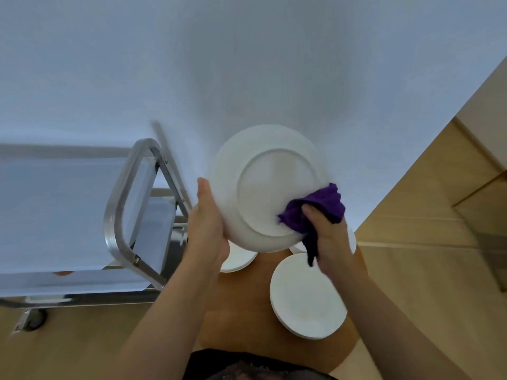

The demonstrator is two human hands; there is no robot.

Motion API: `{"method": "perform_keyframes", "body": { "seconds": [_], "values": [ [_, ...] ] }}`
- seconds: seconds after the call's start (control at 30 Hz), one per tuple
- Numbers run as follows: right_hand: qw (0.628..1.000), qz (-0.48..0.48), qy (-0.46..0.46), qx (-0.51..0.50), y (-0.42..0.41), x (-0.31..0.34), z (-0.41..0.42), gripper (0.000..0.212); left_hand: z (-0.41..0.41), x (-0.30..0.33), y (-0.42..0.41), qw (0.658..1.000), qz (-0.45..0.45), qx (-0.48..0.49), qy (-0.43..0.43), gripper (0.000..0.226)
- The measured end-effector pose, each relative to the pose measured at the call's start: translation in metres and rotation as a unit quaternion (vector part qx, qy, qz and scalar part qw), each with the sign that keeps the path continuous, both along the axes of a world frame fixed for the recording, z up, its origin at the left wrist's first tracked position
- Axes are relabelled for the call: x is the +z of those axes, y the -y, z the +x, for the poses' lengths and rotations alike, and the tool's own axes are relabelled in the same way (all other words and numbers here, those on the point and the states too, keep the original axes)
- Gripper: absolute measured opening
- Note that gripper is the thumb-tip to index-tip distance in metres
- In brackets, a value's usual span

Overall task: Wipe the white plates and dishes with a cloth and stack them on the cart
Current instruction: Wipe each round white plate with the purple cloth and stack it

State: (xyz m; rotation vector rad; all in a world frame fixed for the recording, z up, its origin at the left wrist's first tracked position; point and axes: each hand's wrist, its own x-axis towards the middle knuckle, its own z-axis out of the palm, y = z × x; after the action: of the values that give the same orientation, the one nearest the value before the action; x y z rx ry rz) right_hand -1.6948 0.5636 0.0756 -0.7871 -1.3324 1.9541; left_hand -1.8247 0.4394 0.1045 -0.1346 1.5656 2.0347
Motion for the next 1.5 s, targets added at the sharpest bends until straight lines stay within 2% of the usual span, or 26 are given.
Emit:
{"method": "perform_keyframes", "body": {
  "seconds": [0.07, 0.1, 0.17, 0.2, 0.27, 0.4, 0.53, 0.6, 0.7, 0.8, 0.9, 1.0, 1.07, 1.13, 1.23, 1.37, 1.5],
  "values": [
    [0.994, -0.086, -0.024, 0.059, -0.02, 0.006, 0.008, 0.035, -0.011, 0.006, 0.01, 0.987, 0.012, -0.15, -0.051, 0.054],
    [0.99, -0.107, -0.016, 0.089, -0.032, 0.01, 0.013, 0.035, -0.019, 0.011, 0.016, 0.969, 0.03, -0.237, -0.057, 0.063],
    [0.984, -0.068, 0.044, 0.156, -0.051, 0.019, 0.02, 0.035, -0.032, 0.016, 0.021, 0.939, 0.05, -0.339, -0.009, 0.082],
    [0.978, -0.028, 0.08, 0.188, -0.057, 0.024, 0.019, 0.034, -0.032, 0.015, 0.02, 0.933, 0.057, -0.354, 0.029, 0.081],
    [0.968, 0.035, 0.133, 0.211, -0.062, 0.034, 0.013, 0.036, -0.027, 0.012, 0.015, 0.936, 0.062, -0.337, 0.083, 0.065],
    [0.982, 0.063, 0.131, 0.124, -0.051, 0.033, 0.006, 0.04, -0.021, 0.001, 0.011, 0.95, 0.115, -0.277, 0.086, 0.043],
    [0.992, 0.049, 0.115, 0.009, -0.011, 0.016, 0.006, 0.028, -0.014, 0.004, 0.006, 0.969, 0.105, -0.215, 0.067, 0.052],
    [0.993, 0.031, 0.099, -0.049, 0.01, 0.012, 0.002, 0.029, -0.006, 0.004, 0.001, 0.977, 0.097, -0.184, 0.048, 0.058],
    [0.993, 0.005, 0.075, -0.095, 0.035, 0.005, -0.002, 0.031, 0.009, 0.004, -0.007, 0.988, 0.08, -0.131, 0.006, 0.04],
    [0.994, -0.001, 0.08, -0.073, 0.04, 0.004, 0.0, 0.025, 0.017, 0.003, -0.007, 0.989, 0.066, -0.126, -0.024, 0.018],
    [0.992, -0.016, 0.084, -0.088, 0.01, 0.011, 0.0, 0.013, 0.022, 0.007, -0.003, 0.98, 0.069, -0.182, -0.043, 0.031],
    [0.987, 0.059, 0.133, -0.06, -0.011, 0.022, -0.011, 0.021, 0.031, 0.008, -0.004, 0.97, 0.042, -0.232, -0.059, 0.027],
    [0.978, 0.143, 0.151, -0.026, -0.006, 0.026, -0.019, 0.033, 0.034, 0.008, -0.008, 0.973, 0.023, -0.22, -0.063, 0.015],
    [0.968, 0.208, 0.143, 0.008, 0.006, 0.029, -0.022, 0.031, 0.033, 0.008, -0.012, 0.978, 0.001, -0.195, -0.071, 0.014],
    [0.977, 0.177, 0.088, 0.075, 0.026, 0.028, -0.013, 0.029, 0.029, 0.006, -0.016, 0.984, -0.041, -0.153, -0.087, 0.027],
    [0.954, 0.236, 0.042, 0.182, 0.038, 0.014, 0.014, 0.039, 0.018, 0.003, -0.015, 0.996, -0.034, -0.076, -0.007, 0.039],
    [0.927, 0.327, 0.098, 0.157, 0.027, -0.008, 0.033, 0.049, 0.018, -0.003, -0.015, 0.996, -0.013, -0.071, 0.051, 0.026]
  ]
}}
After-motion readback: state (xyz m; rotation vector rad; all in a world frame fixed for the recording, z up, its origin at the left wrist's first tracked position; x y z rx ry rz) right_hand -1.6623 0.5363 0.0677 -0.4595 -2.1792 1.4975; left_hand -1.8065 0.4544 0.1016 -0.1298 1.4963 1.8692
